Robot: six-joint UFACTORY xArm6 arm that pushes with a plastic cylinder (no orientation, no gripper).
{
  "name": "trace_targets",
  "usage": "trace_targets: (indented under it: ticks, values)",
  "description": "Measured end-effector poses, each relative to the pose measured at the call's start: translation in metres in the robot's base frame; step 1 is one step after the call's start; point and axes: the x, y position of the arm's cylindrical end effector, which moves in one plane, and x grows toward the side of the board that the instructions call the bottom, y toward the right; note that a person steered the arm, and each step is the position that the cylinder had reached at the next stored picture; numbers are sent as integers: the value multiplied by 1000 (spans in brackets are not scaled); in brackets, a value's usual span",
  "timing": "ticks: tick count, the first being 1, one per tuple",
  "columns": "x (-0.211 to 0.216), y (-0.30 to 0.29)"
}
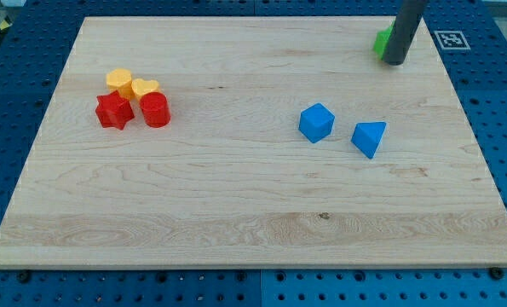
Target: Move the arm down to the red circle
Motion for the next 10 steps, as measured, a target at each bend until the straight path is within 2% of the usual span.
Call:
trace_targets:
  ticks: [2,3,4,5,6,8,9,10]
  values:
    - [-18,2]
    - [-15,-23]
    - [7,-64]
    - [69,-65]
    - [96,-61]
    - [95,-67]
    - [76,-142]
    - [54,-256]
